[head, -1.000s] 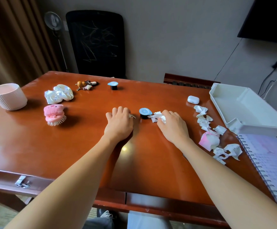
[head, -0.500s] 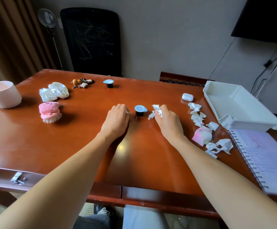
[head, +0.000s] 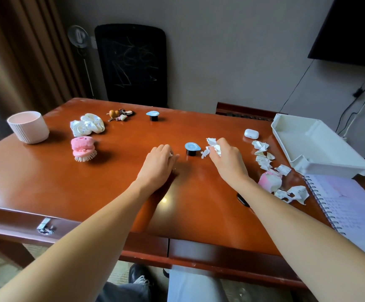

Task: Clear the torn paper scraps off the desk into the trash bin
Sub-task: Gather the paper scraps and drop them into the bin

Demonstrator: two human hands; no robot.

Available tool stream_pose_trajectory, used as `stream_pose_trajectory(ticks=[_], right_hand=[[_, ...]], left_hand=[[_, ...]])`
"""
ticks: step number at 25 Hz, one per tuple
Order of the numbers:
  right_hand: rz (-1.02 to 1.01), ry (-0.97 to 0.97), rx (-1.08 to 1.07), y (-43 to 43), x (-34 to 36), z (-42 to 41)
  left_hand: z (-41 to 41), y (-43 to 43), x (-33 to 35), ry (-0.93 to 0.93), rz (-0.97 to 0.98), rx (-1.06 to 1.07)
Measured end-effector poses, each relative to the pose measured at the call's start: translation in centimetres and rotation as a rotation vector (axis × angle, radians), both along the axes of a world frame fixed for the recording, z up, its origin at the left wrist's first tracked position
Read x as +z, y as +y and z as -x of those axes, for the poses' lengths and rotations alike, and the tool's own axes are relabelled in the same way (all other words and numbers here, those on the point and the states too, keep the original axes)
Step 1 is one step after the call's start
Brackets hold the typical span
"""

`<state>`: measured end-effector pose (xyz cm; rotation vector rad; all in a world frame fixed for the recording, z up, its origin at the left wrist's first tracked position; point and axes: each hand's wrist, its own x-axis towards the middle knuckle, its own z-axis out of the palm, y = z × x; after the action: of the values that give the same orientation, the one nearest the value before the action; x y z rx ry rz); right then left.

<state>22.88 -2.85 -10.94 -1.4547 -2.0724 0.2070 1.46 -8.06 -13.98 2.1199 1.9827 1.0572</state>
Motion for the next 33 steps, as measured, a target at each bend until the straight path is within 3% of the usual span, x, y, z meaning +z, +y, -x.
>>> stream_pose_trajectory(ticks=[15, 33], right_hand=[[-0.021, 0.110, 0.149, -3.3, 2.5, 4.2], [-0.034, 0.172, 0.579, -13.7, 3.4, 26.5]], left_hand=[[1.9, -4.6, 3.4, 0.106, -0.033, 0.012], [19.2, -20.8, 5.3, 0.177, -0.039, 0.370]])
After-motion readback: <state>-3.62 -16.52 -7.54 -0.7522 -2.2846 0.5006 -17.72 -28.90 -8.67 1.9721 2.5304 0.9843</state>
